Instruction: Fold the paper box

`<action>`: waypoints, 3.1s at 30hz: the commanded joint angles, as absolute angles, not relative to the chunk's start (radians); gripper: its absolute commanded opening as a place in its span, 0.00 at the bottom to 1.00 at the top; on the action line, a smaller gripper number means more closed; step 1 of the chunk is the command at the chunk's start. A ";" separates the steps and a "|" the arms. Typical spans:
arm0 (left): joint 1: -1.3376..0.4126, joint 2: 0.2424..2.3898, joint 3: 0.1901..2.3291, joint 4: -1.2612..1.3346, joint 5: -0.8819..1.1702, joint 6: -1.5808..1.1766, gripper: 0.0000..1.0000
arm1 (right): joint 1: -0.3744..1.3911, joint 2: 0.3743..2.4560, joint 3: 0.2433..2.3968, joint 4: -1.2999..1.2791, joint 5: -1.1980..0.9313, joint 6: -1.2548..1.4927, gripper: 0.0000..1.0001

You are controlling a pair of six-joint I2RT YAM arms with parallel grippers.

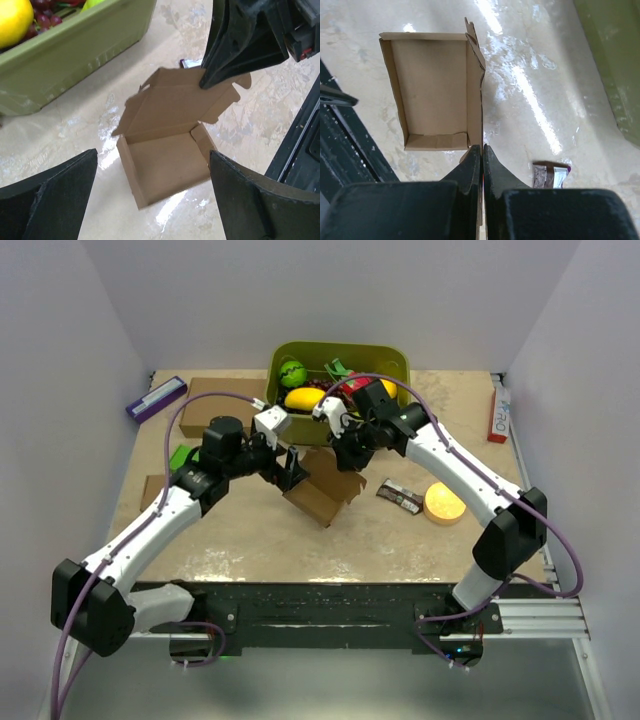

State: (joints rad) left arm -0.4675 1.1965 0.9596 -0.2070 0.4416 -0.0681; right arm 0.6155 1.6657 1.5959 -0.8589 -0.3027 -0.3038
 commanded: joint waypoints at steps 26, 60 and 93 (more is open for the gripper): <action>-0.466 1.316 0.858 0.129 0.512 -0.101 0.61 | 0.632 1.626 1.605 -0.920 -0.402 -0.402 0.00; -0.472 1.399 0.525 0.764 0.400 -0.029 0.00 | 0.489 1.285 1.058 -0.518 0.126 -0.060 0.69; -0.446 1.427 0.482 0.805 0.377 -0.155 0.56 | 0.491 1.764 1.057 -0.488 0.330 -0.129 0.26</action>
